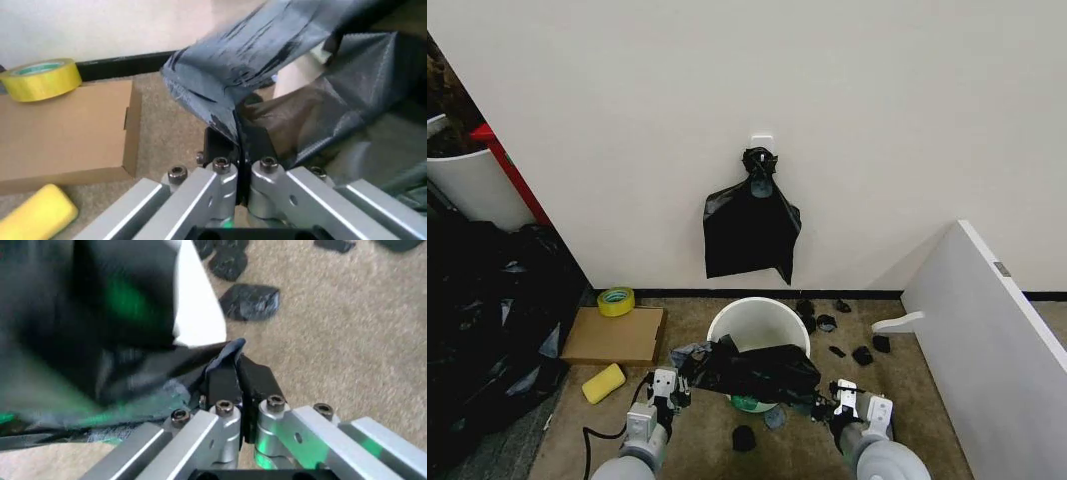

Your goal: Place the garbage bag over the trash bin.

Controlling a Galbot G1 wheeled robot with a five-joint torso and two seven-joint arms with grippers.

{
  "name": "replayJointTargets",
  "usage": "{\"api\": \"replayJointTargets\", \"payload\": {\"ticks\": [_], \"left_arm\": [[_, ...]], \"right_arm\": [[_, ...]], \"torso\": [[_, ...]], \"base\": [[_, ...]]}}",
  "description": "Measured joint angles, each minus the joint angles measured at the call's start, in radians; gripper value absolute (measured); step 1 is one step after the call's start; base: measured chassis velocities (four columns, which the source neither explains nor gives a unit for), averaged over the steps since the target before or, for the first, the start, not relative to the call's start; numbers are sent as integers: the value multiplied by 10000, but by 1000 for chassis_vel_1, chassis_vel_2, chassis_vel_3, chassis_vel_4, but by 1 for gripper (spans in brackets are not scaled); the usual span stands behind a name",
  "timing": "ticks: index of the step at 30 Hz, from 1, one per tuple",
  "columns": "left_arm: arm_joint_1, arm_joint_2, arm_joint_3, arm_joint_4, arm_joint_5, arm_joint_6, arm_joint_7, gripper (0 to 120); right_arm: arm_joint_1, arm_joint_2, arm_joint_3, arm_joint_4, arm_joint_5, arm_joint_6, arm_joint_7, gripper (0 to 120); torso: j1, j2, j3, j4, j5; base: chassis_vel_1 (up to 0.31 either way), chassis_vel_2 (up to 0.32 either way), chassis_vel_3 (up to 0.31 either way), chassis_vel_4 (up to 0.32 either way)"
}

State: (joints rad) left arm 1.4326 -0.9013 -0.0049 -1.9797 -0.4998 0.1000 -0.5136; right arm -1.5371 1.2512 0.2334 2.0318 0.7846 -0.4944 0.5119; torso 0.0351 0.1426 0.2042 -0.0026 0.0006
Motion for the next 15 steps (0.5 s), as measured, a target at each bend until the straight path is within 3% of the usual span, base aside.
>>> {"api": "replayJointTargets", "payload": {"ticks": [15], "left_arm": [[-678, -283, 127, 838, 143, -158, -184, 0]], "right_arm": [[435, 88, -57, -683, -398, 445, -168, 0]], "torso": [[1, -1, 0, 0, 0]], "base": [[0, 0, 0, 0]]}}
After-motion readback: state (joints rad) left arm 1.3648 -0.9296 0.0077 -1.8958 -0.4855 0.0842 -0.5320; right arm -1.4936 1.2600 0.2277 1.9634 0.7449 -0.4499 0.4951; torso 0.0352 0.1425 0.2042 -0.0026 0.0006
